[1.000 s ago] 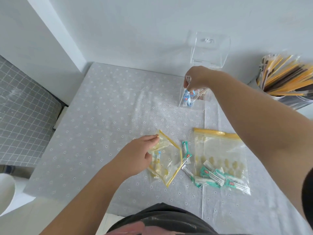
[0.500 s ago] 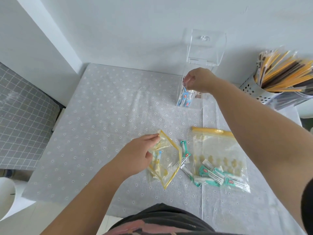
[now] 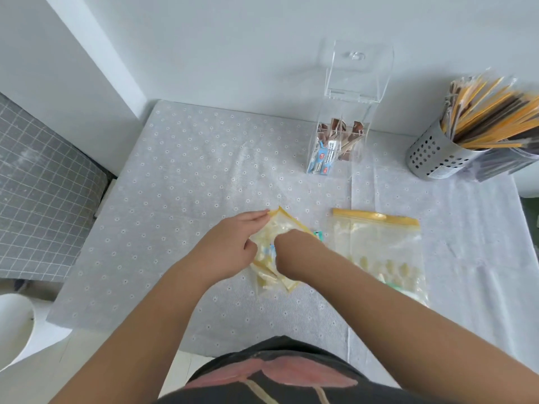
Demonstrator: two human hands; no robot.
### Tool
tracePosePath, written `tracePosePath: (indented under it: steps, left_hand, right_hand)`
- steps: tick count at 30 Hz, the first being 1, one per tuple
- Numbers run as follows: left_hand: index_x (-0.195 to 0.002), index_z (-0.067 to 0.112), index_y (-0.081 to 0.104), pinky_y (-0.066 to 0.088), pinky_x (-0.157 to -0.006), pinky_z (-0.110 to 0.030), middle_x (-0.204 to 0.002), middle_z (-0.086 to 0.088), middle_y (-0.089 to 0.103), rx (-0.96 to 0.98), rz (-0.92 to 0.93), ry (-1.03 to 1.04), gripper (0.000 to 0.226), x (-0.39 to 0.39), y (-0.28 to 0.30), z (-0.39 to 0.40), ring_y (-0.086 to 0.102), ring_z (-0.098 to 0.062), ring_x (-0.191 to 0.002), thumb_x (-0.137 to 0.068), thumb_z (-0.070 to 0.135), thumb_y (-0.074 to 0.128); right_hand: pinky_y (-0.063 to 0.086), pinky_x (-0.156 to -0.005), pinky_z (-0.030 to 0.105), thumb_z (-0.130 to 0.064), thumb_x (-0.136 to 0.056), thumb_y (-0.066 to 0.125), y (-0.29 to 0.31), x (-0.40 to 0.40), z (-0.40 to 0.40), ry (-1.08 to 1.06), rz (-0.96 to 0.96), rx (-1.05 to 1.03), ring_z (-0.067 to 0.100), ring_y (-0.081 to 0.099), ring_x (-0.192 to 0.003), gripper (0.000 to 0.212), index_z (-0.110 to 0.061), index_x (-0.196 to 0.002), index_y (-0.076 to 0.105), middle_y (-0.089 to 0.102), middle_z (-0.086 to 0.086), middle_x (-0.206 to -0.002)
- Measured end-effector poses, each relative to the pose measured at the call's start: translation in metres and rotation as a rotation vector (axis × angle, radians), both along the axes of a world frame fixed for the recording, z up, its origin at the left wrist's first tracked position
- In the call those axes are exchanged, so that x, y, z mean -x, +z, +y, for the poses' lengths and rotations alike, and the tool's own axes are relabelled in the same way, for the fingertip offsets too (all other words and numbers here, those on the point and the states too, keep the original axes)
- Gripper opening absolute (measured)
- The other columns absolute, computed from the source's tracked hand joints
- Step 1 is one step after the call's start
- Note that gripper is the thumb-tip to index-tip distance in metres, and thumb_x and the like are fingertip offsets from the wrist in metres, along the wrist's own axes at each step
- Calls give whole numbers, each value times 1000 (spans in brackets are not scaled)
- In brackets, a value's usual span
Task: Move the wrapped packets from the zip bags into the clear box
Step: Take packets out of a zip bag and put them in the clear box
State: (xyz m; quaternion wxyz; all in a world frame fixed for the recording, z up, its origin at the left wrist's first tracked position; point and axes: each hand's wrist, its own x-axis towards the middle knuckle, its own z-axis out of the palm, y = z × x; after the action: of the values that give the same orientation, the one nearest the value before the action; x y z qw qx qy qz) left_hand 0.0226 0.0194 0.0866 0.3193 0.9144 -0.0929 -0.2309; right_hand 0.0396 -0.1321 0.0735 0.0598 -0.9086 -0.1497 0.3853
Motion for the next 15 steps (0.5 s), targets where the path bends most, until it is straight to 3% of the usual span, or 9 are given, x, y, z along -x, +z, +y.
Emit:
tracePosePath:
  steps: [1,3,5,7,10,11,13,15]
  left_hand:
    - [-145,31,43,36,-63,-5,-151,25,32,10,-3,4,67,1,3,-1,54,15,-70,-87,-2,45]
    - [-144,29,45,38,-62,-5,-151,24,34,20,-17,13,66,3,7,0,51,18,-69,-87,-4,44]
    - [-144,28,45,40,-63,-5,-151,24,34,17,-19,3,66,7,10,2,48,24,-73,-87,-5,43]
    - [-144,28,44,39,-64,-4,-151,23,33,-2,-19,-22,65,11,8,5,46,28,-81,-88,-4,43]
    - [-144,29,43,38,-67,0,-152,23,33,-13,-18,-35,65,16,4,6,36,18,-106,-88,-3,44]
    - [-144,29,43,38,-67,-1,-152,23,33,-9,-10,-32,65,18,4,6,41,19,-101,-88,-3,44]
    - [-145,29,43,41,-65,-6,-150,24,33,3,5,-17,66,18,3,6,49,25,-72,-87,-4,44]
    - [-145,30,43,44,-65,-11,-151,24,33,10,10,-10,66,18,2,7,50,17,-58,-88,-3,45]
  right_hand:
    - [45,-66,30,-7,-91,46,-12,2,3,21,4,46,26,62,-94,23,-14,-108,59,59,6,-102]
    - [45,-66,32,-6,-92,44,-26,0,1,83,14,70,24,59,-94,50,-29,-137,43,56,5,-115]
    - [44,-64,30,-7,-94,40,-33,-2,-1,149,14,74,22,55,-88,63,-40,-146,27,56,4,-119]
    - [43,-66,29,-8,-96,38,-39,-1,-1,194,6,99,21,59,-95,65,-42,-148,23,58,2,-121]
    - [43,-68,29,-9,-95,43,-51,-2,1,186,-10,103,18,57,-89,52,-36,-140,40,61,-1,-112]
    - [42,-67,28,-9,-95,45,-54,-4,1,163,-15,75,17,55,-84,48,-32,-137,46,61,-3,-105]
    - [44,-67,28,-7,-94,48,-59,-7,1,117,-3,6,16,55,-81,44,-28,-132,51,61,-2,-100]
    - [48,-75,27,-7,-92,53,-64,-8,-3,100,5,-53,19,60,-94,45,-29,-132,54,61,0,-115]
